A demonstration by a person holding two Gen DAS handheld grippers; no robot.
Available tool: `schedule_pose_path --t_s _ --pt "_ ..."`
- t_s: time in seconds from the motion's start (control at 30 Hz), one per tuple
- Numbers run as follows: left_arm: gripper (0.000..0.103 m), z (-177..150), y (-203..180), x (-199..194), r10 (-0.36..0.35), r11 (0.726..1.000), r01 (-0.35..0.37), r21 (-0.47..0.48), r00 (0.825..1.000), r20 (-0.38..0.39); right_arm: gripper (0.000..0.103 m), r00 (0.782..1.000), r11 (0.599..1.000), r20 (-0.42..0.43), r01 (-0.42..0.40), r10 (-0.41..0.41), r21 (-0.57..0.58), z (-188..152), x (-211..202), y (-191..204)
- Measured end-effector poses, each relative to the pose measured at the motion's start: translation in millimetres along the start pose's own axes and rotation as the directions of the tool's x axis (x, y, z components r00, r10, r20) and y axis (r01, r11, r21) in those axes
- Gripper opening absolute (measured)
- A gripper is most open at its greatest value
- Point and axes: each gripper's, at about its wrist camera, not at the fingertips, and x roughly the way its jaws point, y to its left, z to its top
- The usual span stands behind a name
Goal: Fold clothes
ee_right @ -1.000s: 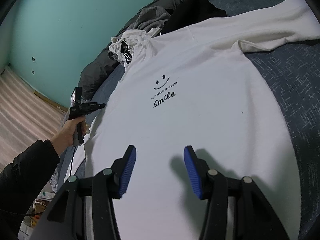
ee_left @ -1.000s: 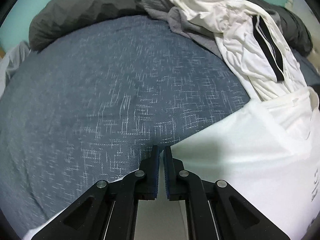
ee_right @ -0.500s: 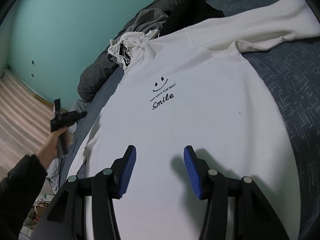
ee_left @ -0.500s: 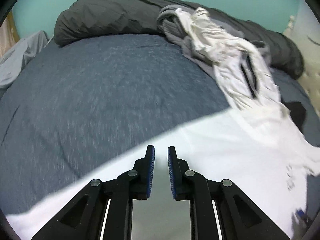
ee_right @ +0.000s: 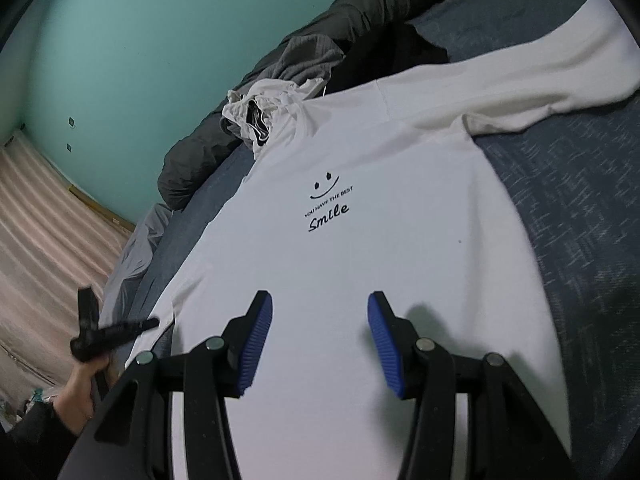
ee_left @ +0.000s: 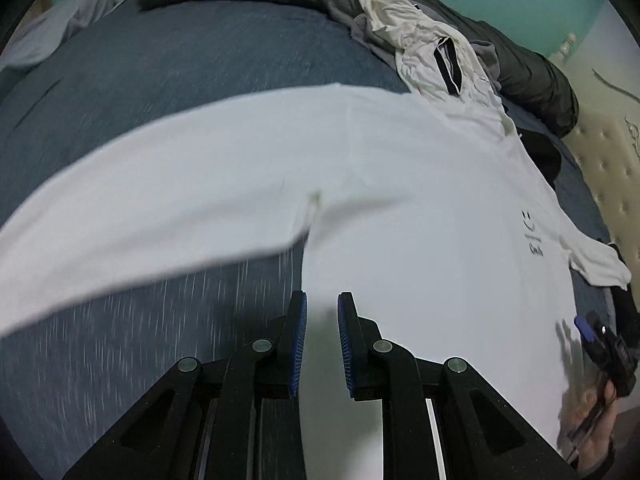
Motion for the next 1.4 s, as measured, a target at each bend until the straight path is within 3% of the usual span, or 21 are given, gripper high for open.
schedule_pose_path --t_s 0.3,0.6,0.87,1.07,1.23,1.4 --pt "0.029 -67.3 -18.1 -33.0 -0.012 1.0 0.013 -0.028 0.999 0.042 0.05 0.999 0.999 0.044 0.009 -0.011 0.048 -6.4 -33.2 -3.0" --pt "0.031 -118.9 -38.3 -36.4 -0.017 0.999 0.02 -0.047 0.998 0.066 0.05 0.988 0.986 0.096 0.105 -0.117 0.128 -25.9 -84.8 -34.3" --pt "0.031 -132.4 -51.5 -26.6 -0.048 0.998 0.051 -0.031 0.995 0.087 0.05 0.979 0.967 0.114 0.144 -0.17 0.208 -25.9 -129.7 -66.2" --pt "0.042 -135.1 -57.0 -18.2 -0.092 0.995 0.095 -0.034 0.993 0.07 0.05 0.974 0.969 0.073 0.204 -0.216 0.142 -4.2 -153.0 -73.9" --pt "0.045 -133.7 -56.8 -17.9 -0.105 0.994 0.107 -0.028 0.992 0.071 0.05 0.942 0.949 0.121 0.308 -0.314 0.07 46.3 -184.4 -86.8" --pt "0.046 -133.3 -46.1 -19.6 -0.069 0.996 0.074 -0.051 0.993 0.094 0.05 0.883 0.904 0.194 0.415 -0.427 0.099 108.0 -216.3 -126.6"
